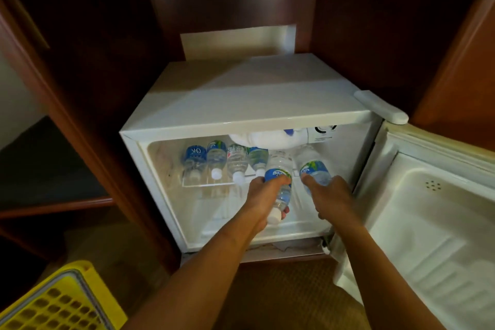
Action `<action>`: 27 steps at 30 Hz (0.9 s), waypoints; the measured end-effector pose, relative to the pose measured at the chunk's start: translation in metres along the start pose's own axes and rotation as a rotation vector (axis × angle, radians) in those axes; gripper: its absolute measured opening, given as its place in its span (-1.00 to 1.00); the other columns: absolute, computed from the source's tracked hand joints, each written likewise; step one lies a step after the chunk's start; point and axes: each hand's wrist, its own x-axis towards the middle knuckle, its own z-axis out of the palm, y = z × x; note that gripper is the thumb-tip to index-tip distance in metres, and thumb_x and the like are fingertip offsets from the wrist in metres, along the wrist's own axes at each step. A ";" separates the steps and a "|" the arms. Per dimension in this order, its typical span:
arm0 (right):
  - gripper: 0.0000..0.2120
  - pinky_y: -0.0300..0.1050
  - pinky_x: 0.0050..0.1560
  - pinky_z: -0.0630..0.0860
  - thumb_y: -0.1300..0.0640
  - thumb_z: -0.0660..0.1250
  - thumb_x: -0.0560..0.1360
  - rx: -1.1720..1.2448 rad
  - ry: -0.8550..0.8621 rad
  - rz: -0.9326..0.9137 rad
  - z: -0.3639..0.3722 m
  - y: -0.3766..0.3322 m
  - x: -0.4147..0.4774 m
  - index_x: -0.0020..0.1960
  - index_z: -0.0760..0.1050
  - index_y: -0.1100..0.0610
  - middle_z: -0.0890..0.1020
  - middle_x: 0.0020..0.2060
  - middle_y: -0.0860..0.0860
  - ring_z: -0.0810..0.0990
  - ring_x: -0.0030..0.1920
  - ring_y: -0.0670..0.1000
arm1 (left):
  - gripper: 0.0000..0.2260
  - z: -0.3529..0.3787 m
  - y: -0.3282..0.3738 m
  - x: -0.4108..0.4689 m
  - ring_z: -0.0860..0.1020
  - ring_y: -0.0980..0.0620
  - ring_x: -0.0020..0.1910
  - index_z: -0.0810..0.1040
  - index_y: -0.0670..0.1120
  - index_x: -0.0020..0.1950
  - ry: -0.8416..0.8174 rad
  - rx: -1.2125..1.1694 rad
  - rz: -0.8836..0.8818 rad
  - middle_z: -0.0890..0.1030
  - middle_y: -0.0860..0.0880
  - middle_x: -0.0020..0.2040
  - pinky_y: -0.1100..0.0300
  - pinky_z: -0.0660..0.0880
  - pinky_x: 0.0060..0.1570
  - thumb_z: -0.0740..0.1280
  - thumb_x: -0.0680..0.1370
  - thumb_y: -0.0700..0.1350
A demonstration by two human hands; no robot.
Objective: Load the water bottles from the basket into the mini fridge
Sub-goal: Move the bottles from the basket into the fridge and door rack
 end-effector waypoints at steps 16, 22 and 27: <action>-0.53 -0.04 0.36 0.34 0.17 0.08 0.68 0.117 -0.038 -0.170 0.024 -0.002 0.044 0.58 0.17 0.11 0.37 0.48 0.12 0.39 0.43 0.14 | -0.54 0.006 -0.008 0.035 0.60 -0.10 -0.38 0.30 -0.09 0.45 -0.130 0.064 0.059 0.63 -0.30 -0.07 0.07 0.60 -0.35 0.36 0.58 -0.18; -0.54 0.09 0.42 0.39 0.16 0.06 0.68 0.153 -0.034 -0.185 0.035 0.000 0.057 0.57 0.18 0.08 0.40 0.47 0.10 0.41 0.42 0.13 | -0.53 0.024 -0.018 0.045 0.55 0.04 -0.38 0.24 -0.09 0.52 -0.014 0.108 0.258 0.57 -0.16 -0.24 0.16 0.55 -0.36 0.25 0.63 -0.24; -0.55 0.06 0.39 0.41 0.17 0.04 0.70 0.181 -0.002 -0.167 0.038 0.000 0.063 0.58 0.16 0.07 0.40 0.47 0.10 0.41 0.42 0.14 | -0.39 0.042 -0.028 0.053 0.63 -0.12 0.01 -0.06 0.00 0.63 0.061 0.262 0.297 0.58 -0.26 0.21 0.04 0.62 0.01 0.18 0.66 -0.10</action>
